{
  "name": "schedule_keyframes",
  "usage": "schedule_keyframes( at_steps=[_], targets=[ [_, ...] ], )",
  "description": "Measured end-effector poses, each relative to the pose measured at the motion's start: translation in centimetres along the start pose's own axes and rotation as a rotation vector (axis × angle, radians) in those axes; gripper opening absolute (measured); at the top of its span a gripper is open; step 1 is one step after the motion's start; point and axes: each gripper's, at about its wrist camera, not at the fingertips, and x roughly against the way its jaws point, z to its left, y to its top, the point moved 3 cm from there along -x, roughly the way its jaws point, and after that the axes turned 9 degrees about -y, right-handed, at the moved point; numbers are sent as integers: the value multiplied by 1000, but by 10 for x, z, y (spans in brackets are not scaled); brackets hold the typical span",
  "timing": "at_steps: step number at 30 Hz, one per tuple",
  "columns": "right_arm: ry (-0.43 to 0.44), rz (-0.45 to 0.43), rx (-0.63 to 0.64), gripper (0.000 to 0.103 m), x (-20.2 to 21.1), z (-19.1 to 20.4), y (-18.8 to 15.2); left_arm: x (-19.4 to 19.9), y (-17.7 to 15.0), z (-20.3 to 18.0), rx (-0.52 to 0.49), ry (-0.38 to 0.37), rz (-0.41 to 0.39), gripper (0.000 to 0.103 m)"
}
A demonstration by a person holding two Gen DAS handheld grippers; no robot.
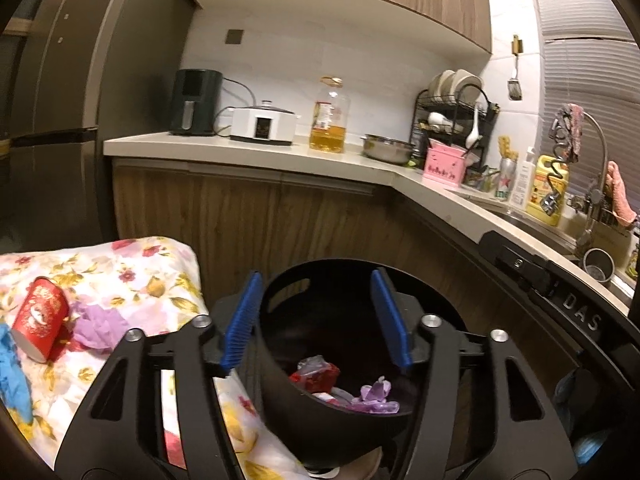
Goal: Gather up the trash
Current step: 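Move both open tools back over the trash on the sheet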
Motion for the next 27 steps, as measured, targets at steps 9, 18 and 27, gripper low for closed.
schedule_keyframes(
  at_steps=[9, 18, 27],
  targets=[
    [-5, -16, 7, 69, 13, 5, -1, 30, 0, 17, 3, 112, -18, 81],
    [1, -31, 35, 80, 32, 19, -9, 79, -6, 41, 15, 238, -59, 91],
    [52, -31, 74, 81, 53, 49, -22, 134, -24, 85, 70, 381, -76, 92]
  ],
)
